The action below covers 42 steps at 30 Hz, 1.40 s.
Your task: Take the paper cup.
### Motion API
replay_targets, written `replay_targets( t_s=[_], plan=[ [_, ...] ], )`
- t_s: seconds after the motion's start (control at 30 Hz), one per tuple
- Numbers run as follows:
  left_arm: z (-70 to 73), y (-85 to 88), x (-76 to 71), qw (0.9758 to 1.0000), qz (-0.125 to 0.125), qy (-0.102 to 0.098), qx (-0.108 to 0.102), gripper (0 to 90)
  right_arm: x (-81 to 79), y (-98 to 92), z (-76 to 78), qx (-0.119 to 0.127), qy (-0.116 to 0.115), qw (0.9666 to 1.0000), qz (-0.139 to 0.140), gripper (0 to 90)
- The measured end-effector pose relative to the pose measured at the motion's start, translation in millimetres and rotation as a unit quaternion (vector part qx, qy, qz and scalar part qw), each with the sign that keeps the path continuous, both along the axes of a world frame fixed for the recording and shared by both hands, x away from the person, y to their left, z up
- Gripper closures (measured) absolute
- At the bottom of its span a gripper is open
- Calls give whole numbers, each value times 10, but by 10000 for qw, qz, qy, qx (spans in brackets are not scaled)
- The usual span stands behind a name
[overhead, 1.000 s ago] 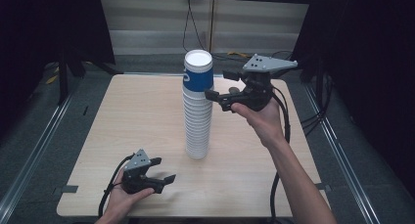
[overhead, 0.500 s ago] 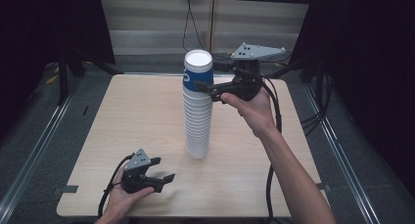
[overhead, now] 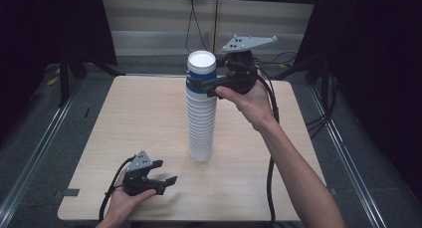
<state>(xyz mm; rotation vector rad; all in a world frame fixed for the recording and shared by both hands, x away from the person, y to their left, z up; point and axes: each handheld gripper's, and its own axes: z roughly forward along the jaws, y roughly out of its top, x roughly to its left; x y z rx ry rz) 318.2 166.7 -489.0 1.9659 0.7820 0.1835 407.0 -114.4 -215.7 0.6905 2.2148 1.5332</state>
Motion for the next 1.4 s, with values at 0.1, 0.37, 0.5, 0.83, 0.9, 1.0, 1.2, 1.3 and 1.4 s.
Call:
replay_targets(
  t_s=[0.1, 0.37, 0.5, 0.83, 0.9, 1.0, 1.2, 1.3, 1.4],
  plan=[
    [-3, 0, -3, 10000, -5, 15, 3, 194, 17, 18, 32, 14, 19, 10000, 25, 227],
    [-4, -4, -3, 10000, -14, 32, -8, 194, 45, 32, 64, -79, 64, 9999, 84, 261],
    [-6, -7, 0, 10000, -8, 26, -4, 194, 45, 31, 81, -95, 68, 9999, 86, 264],
    [-4, -4, -1, 10000, -16, 41, -11, 194, 25, 23, 173, 22, -78, 9999, 80, 269],
    [-3, -5, -3, 10000, -15, 37, -18, 194, 16, 19, 208, 76, -128, 9999, 74, 270],
    [0, 2, 2, 10000, 16, 60, -33, 190, 11, 14, 235, 80, -174, 9998, 57, 270],
    [-9, 2, 11, 9999, 43, 90, -58, 187, -25, -14, 309, 285, -273, 9992, 20, 271],
    [-7, -2, 11, 10000, 14, 81, -36, 187, -27, -26, 327, 345, -302, 9989, 19, 271],
    [-9, -6, 10, 10000, 8, 78, -36, 187, -29, -34, 350, 435, -266, 9987, 78, 271]
  ],
)
